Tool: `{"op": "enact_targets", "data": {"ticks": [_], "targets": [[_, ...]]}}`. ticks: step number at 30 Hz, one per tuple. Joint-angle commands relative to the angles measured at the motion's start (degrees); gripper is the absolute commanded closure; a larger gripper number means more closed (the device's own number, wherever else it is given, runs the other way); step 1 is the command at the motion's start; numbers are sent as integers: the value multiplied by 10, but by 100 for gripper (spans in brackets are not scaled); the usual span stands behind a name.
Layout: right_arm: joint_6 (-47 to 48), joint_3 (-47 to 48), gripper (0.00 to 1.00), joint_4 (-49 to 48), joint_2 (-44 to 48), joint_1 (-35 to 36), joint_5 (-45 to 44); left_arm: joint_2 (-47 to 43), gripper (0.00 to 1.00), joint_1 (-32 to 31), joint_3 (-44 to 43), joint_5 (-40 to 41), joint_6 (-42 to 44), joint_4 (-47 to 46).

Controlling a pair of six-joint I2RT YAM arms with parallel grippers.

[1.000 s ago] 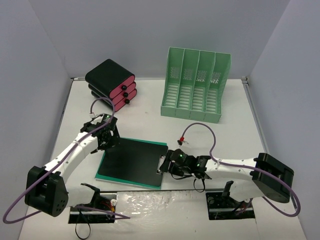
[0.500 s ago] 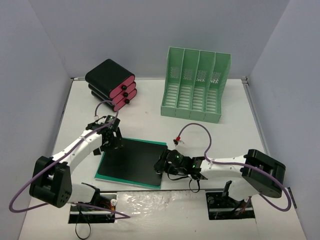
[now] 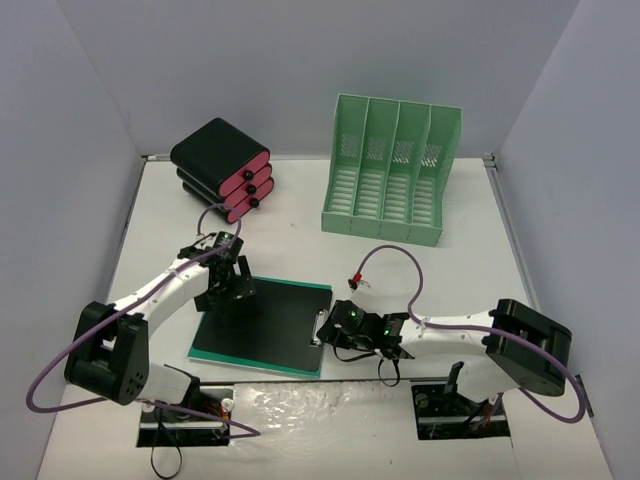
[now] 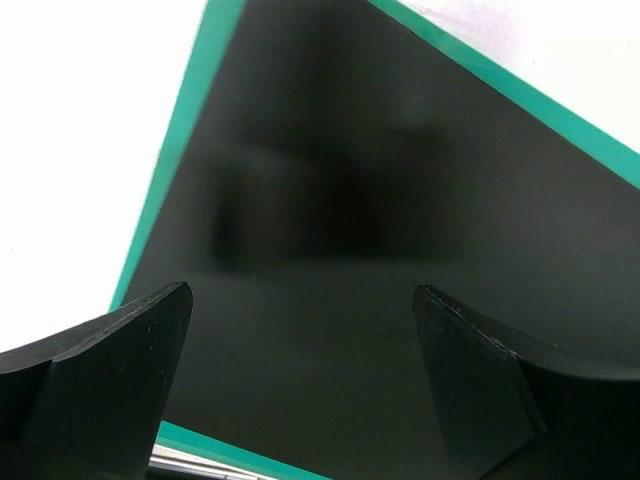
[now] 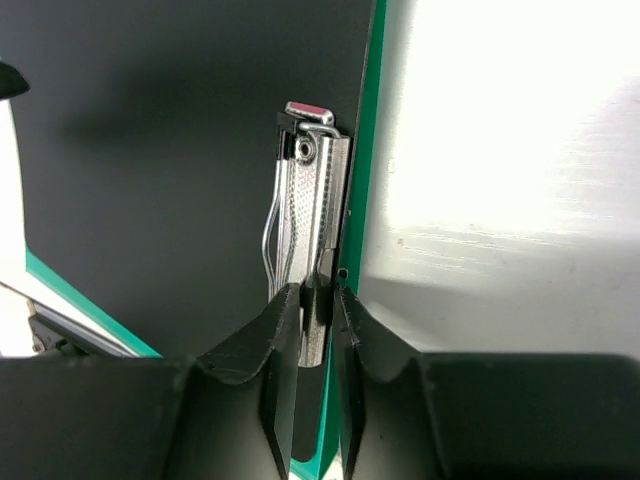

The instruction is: Organize the desk

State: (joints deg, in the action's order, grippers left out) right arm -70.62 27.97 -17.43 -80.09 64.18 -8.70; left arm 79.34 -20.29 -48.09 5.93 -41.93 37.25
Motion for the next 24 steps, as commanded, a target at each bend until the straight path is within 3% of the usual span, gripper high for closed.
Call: {"op": "enact_targets", "data": {"ticks": [1, 6, 24], "targets": [[2, 29, 93, 14, 24, 8, -31, -4, 9, -3, -12, -8, 12, -19], [5, 35, 100, 34, 42, 9, -41, -11, 9, -3, -22, -4, 21, -11], [58, 114, 100, 157, 169, 12, -115, -74, 9, -4, -173, 70, 82, 74]]}}
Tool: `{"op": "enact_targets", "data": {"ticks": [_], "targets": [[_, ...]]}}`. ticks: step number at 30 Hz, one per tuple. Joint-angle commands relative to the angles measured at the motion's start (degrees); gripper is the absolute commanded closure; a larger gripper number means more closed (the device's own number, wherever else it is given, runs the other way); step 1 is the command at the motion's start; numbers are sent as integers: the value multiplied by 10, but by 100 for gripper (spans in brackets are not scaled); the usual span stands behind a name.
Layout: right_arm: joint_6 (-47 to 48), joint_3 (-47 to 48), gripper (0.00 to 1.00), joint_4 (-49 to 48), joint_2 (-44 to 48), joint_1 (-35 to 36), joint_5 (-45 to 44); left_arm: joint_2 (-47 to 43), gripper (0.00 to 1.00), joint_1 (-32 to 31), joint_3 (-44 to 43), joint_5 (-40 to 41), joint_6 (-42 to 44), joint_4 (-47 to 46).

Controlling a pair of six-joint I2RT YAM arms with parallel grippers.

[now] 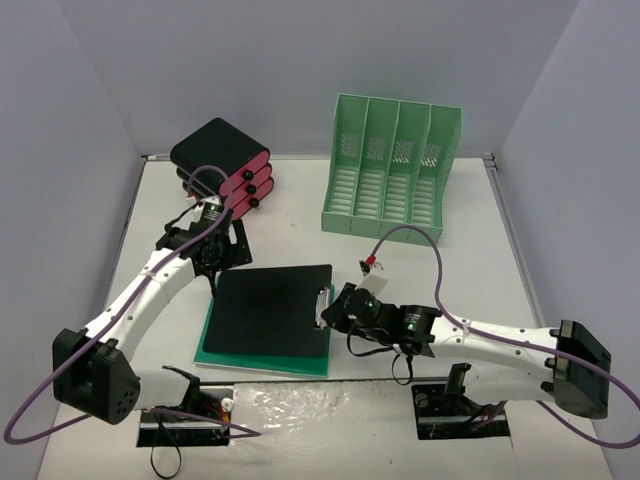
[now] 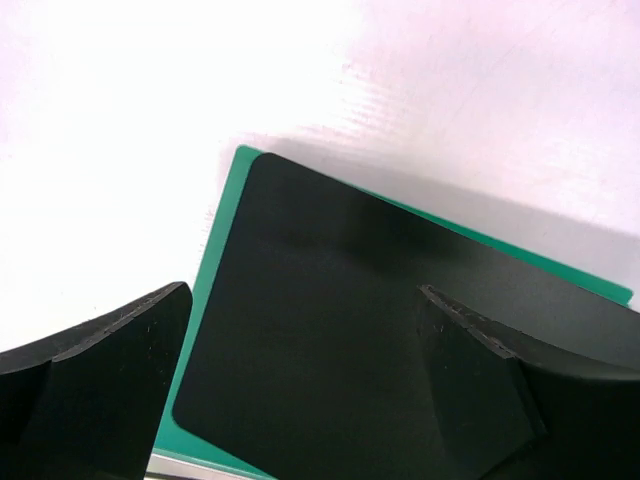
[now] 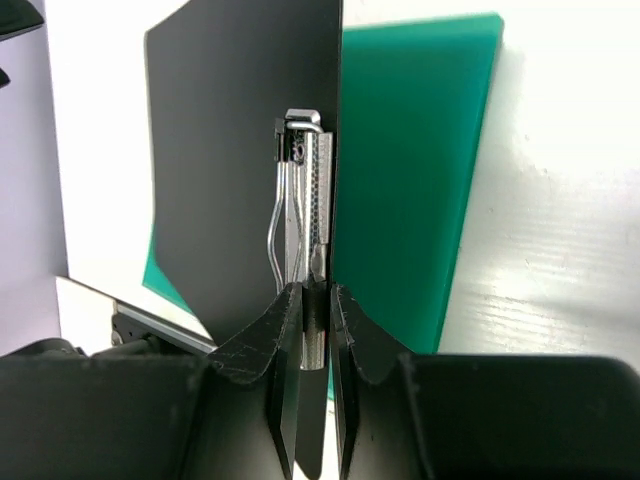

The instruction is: Organize the desk

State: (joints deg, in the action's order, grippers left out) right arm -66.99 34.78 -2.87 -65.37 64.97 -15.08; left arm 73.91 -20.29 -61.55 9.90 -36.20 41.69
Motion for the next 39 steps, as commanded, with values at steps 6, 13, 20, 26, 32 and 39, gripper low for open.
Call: {"op": "enact_targets", "data": {"ticks": [6, 13, 20, 26, 32, 39], "targets": [[37, 72, 100, 33, 32, 3, -67, -24, 9, -4, -49, 35, 27, 35], [68, 124, 100, 65, 71, 3, -116, -26, 9, -4, -60, 41, 32, 40], [146, 244, 100, 80, 38, 1, -153, -28, 9, -4, -58, 36, 25, 37], [202, 331, 100, 83, 4, -4, -191, -30, 9, -4, -61, 36, 26, 37], [253, 403, 100, 84, -31, -35, -208, -28, 9, -4, -57, 35, 25, 33], [297, 459, 100, 83, -67, -80, -196, -29, 9, -4, -56, 35, 24, 32]]}}
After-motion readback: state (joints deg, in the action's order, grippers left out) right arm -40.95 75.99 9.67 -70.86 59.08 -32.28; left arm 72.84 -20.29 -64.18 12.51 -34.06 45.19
